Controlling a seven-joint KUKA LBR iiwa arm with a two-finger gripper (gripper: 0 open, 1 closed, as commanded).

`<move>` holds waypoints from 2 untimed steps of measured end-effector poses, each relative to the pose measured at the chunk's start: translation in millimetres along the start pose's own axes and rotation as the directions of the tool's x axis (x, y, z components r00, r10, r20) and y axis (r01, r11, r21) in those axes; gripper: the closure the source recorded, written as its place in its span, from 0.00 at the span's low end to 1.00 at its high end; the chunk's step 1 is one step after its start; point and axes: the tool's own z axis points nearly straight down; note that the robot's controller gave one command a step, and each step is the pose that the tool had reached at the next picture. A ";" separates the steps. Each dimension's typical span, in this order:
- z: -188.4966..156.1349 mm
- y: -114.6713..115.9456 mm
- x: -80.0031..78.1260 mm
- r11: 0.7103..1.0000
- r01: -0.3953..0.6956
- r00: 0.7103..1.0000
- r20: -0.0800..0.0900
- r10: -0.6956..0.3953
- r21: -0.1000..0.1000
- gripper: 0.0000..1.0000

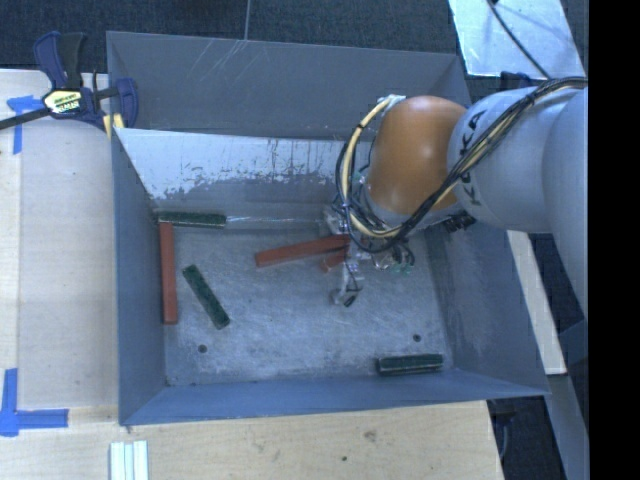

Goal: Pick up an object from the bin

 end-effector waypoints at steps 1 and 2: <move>-35.4 36.2 3.9 0.919 0.395 0.919 0.012 -0.395 0.000 0.00; -53.0 32.3 -8.1 0.989 0.151 0.989 0.011 -0.151 -0.002 0.00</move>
Offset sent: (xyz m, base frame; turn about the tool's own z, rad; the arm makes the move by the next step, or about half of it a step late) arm -0.0073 0.0356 0.0338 -0.4065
